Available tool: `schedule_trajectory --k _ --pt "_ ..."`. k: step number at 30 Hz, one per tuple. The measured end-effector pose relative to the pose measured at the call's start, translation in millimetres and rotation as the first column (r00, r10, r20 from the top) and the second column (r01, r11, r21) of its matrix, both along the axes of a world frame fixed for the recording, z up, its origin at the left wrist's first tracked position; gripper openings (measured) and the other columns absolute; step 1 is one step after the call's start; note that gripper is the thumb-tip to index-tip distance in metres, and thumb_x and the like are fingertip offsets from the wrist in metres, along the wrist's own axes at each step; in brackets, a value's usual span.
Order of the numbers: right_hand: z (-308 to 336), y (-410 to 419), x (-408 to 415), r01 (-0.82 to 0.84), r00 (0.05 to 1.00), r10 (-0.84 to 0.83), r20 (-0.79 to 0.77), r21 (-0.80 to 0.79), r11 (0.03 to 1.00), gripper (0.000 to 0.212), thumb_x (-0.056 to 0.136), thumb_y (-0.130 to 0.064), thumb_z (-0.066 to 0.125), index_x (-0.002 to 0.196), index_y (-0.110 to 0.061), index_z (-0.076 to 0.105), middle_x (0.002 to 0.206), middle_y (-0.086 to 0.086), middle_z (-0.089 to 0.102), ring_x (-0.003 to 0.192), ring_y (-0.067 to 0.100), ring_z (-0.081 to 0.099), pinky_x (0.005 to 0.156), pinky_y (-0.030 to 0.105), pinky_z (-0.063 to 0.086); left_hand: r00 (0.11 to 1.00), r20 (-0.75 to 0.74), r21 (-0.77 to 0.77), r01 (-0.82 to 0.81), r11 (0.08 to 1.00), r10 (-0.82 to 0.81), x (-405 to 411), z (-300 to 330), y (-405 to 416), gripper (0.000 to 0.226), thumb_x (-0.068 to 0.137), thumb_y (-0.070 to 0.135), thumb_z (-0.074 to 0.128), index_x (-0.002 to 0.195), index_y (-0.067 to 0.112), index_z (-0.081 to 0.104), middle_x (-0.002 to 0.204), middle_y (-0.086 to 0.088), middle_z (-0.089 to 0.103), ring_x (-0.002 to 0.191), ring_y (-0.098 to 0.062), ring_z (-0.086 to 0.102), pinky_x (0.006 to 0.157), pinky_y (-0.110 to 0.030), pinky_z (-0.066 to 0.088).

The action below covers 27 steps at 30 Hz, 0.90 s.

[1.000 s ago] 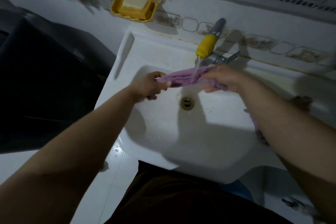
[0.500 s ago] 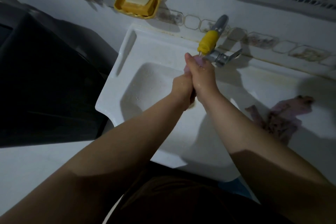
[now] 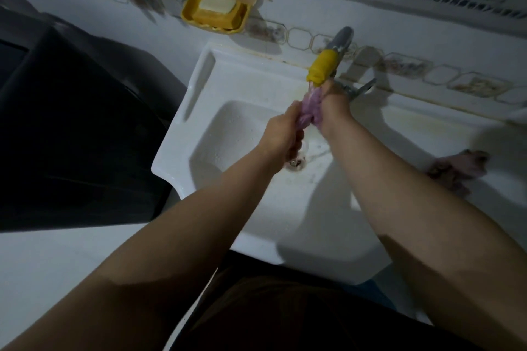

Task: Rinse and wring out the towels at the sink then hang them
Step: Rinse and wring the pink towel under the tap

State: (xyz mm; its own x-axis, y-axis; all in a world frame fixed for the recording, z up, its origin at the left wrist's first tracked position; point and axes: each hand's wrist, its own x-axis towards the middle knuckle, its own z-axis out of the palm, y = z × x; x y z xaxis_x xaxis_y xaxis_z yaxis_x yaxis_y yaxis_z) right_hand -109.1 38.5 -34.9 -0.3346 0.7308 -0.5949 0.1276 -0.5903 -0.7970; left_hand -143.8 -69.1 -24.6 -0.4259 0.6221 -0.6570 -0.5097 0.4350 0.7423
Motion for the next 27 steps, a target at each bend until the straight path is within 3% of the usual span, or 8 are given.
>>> schedule_trajectory --k 4,7,10,12,15,18,23,27 --pt "5 24 27 -0.305 0.948 0.290 0.133 0.109 0.946 0.018 0.094 -0.032 0.057 0.089 -0.015 0.060 0.056 -0.002 0.067 0.051 0.018 0.065 0.047 0.024 0.049 0.899 -0.311 -0.042 0.311 0.949 -0.308 -47 -3 -21 0.043 0.094 0.051 0.050 0.098 0.011 0.063 0.062 0.001 0.063 0.048 -0.015 0.036 0.042 -0.018 0.026" --pt "19 36 49 -0.645 0.757 0.591 0.281 0.173 0.744 0.020 0.093 -0.028 0.058 0.111 -0.019 0.059 0.071 0.002 0.069 0.042 0.012 0.061 0.033 0.016 0.037 0.786 -0.430 -0.155 0.420 0.894 -0.444 -77 -9 -31 0.030 0.096 0.042 0.053 0.105 0.016 0.064 0.092 -0.014 0.071 0.051 -0.012 0.050 0.041 -0.017 0.033" --pt "32 51 61 -0.874 0.455 0.864 0.216 -0.080 0.480 0.032 0.092 -0.022 0.058 0.124 -0.019 0.055 0.105 0.008 0.070 0.067 0.019 0.072 0.035 0.015 0.038 0.757 -0.489 -0.146 0.418 0.896 -0.433 -97 -13 -37 0.031 0.100 0.033 0.047 0.104 0.007 0.063 0.074 -0.012 0.059 0.041 -0.006 0.048 0.037 -0.018 0.036" --pt "37 53 62 -0.901 0.373 0.921 0.113 -0.192 0.388 0.030 0.093 -0.014 0.055 0.123 -0.016 0.056 0.112 0.009 0.070 0.084 0.026 0.072 0.039 0.015 0.045 0.853 -0.405 -0.042 0.343 0.938 -0.330 -100 -18 -34 0.025 0.101 0.028 0.046 0.105 0.011 0.064 0.071 -0.011 0.054 0.041 -0.011 0.040 0.036 -0.017 0.029" --pt "24 50 54 -0.754 0.631 0.776 0.005 -0.230 0.615 0.025 0.094 -0.007 0.051 0.117 -0.002 0.057 0.109 0.019 0.069 0.092 0.029 0.071 0.058 0.023 0.058 0.991 -0.121 0.082 0.075 0.994 -0.065 -88 -28 -21 0.018 0.102 0.021 0.044 0.097 0.015 0.061 0.065 -0.008 0.057 0.039 -0.013 0.042 0.038 -0.013 0.028" --pt "8 30 32 -0.477 0.877 0.453 -0.160 -0.168 0.863 0.018 0.093 -0.006 0.048 0.106 -0.004 0.060 0.107 0.022 0.060 0.088 0.029 0.064 0.079 0.039 0.058 0.971 0.194 0.019 -0.149 0.989 0.142 -67 -32 -4 0.026 0.100 0.021 0.043 0.078 0.015 0.054 0.048 0.004 0.054 0.031 -0.005 0.039 0.033 -0.008 0.024" --pt "10 11 13 -0.282 0.901 0.230 -0.368 -0.094 0.955 0.022 0.074 -0.002 0.066 0.094 -0.003 0.057 0.108 0.027 0.062 0.105 0.042 0.060 0.100 0.062 0.040 0.911 0.406 -0.004 -0.075 0.997 0.070 -48 -43 7 0.049 0.101 0.052 0.028 0.082 0.017 0.057 0.054 -0.001 0.059 0.041 -0.013 0.052 0.042 -0.014 0.037" --pt "19 33 25 -0.280 0.929 0.275 -0.248 0.013 0.960 0.011 0.092 -0.008 0.052 0.101 -0.004 0.057 0.097 0.020 0.064 0.086 0.032 0.065 0.084 0.054 0.052 0.867 0.493 0.099 0.026 0.995 -0.072 -54 -39 3 0.050 0.102 0.035 0.020 0.111 0.004 0.057 0.105 -0.017 0.064 0.092 -0.030 0.060 0.087 -0.041 0.044"
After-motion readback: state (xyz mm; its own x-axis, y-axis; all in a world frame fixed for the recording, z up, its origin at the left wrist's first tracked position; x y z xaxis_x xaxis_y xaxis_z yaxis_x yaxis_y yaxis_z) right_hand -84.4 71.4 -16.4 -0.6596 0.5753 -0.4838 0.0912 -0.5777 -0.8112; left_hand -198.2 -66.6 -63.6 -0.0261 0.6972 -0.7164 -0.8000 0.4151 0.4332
